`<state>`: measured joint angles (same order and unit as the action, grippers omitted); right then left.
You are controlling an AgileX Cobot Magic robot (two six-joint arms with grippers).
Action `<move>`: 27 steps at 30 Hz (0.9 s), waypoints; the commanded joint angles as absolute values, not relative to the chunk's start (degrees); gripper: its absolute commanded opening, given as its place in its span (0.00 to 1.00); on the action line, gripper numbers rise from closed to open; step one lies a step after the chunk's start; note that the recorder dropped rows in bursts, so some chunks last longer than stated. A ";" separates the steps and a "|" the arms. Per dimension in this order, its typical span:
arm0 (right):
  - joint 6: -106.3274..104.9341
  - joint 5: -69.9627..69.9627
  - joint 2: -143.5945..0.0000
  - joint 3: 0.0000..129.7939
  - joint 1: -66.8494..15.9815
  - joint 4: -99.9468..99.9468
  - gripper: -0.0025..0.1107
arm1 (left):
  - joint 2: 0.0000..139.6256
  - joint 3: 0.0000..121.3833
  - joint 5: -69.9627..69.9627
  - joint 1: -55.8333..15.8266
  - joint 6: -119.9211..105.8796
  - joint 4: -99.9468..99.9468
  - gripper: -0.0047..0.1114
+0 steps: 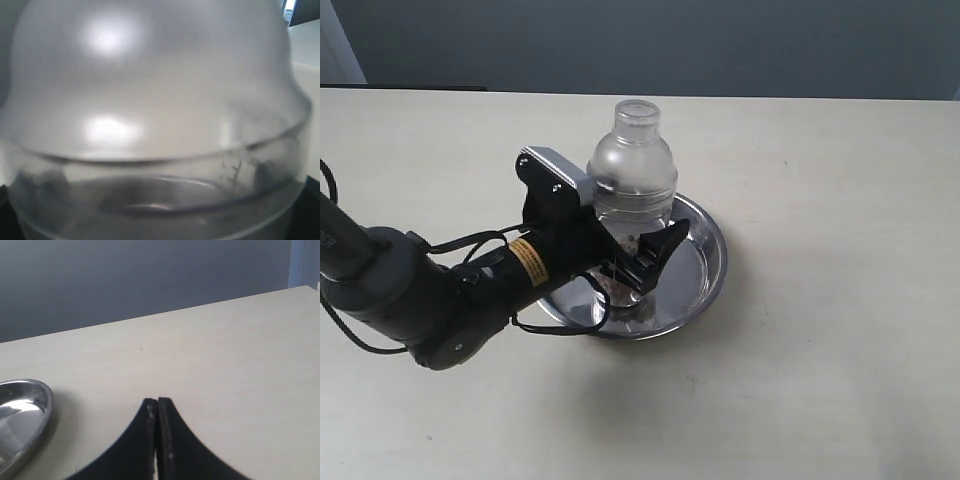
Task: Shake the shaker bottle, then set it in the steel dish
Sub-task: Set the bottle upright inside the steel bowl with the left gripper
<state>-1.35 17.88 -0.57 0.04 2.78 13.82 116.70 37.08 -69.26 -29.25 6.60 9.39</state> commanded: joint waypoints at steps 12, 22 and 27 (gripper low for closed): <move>-1.47 17.49 -0.28 0.00 2.62 13.62 0.02 | 114.71 37.18 -69.96 -29.18 7.06 8.42 0.95; -1.47 17.49 -0.28 0.00 2.62 13.62 0.02 | 110.68 36.42 -65.71 -29.18 6.86 6.99 0.95; -1.47 17.49 -0.28 0.00 2.62 13.62 0.02 | 107.88 35.27 -65.46 -29.18 6.28 5.65 0.95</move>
<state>-1.35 17.88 -0.57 0.04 2.78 13.82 109.75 36.01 -65.42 -29.25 6.72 7.11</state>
